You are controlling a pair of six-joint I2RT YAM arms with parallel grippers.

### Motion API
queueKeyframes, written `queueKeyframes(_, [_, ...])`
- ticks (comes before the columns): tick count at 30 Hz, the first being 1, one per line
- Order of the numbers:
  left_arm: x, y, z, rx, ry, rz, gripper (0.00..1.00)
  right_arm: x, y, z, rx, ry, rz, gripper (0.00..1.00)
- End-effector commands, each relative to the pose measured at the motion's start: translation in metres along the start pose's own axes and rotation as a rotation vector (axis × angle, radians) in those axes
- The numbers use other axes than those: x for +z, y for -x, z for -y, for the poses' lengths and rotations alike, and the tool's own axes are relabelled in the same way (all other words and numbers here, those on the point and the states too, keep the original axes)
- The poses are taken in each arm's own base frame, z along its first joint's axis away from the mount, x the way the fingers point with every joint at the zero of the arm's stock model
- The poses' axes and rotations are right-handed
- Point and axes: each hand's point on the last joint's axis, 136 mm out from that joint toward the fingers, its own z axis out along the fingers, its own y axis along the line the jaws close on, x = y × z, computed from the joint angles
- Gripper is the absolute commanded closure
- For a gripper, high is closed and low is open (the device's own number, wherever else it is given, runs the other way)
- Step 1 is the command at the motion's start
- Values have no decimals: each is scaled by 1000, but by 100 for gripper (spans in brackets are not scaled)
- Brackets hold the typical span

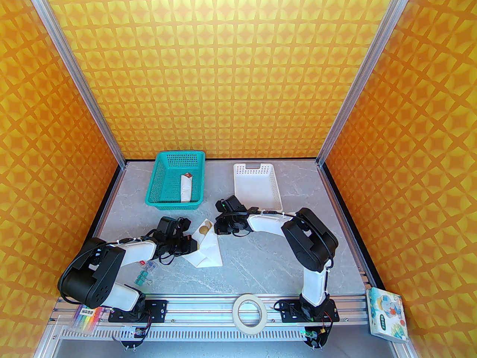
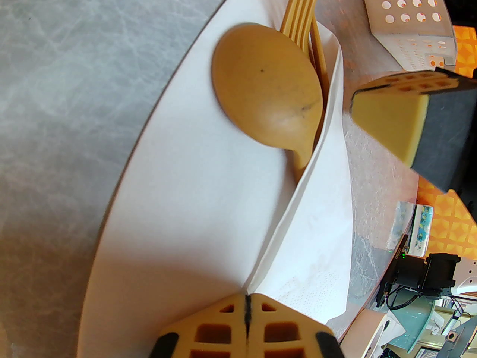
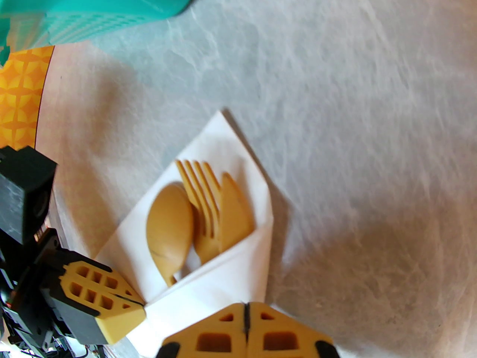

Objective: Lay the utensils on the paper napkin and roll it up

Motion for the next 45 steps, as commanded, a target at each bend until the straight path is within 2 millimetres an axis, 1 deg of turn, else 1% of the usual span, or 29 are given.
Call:
queueKeyframes(1, [3,-21,-32,-49,133,-61,100,-9,16,-8,-15,15,42,100])
queueKeyframes(5, [4,-22,-32,-48,134,-63,100,-2,20,-3,6,32,45,100])
queueKeyframes(7, [4,-21,-32,-48,133,-62,100,1,21,-4,8,45,42,100])
queueKeyframes(17, [4,-21,-32,-48,133,-62,100,14,18,-2,17,70,28,100])
queueKeyframes(23, [3,-22,-32,-49,134,-63,100,19,9,19,29,-19,0,100])
queueKeyframes(26, [3,-22,-32,-50,136,-62,100,16,5,30,41,-53,-3,100])
queueKeyframes(28, [3,-22,-32,-48,135,-61,100,12,8,33,42,-64,7,100])
queueKeyframes(30, [3,-22,-33,-50,137,-62,100,7,12,28,34,-51,19,100])
queueKeyframes(33, [3,-22,-33,-50,137,-62,100,-3,20,13,20,2,39,100])
queueKeyframes(35, [3,-21,-32,-49,134,-60,100,-12,22,5,14,24,51,100])
queueKeyframes(37, [3,-22,-32,-49,136,-61,100,-21,20,-1,16,44,62,100])
queueKeyframes(39, [3,-22,-32,-49,136,-60,100,-27,15,-7,25,85,64,100])
queueKeyframes(41, [3,-22,-32,-49,136,-61,100,-30,5,-12,44,126,50,100])
queueKeyframes(45, [3,-22,-32,-48,136,-60,100,-30,-22,-14,57,161,11,100])
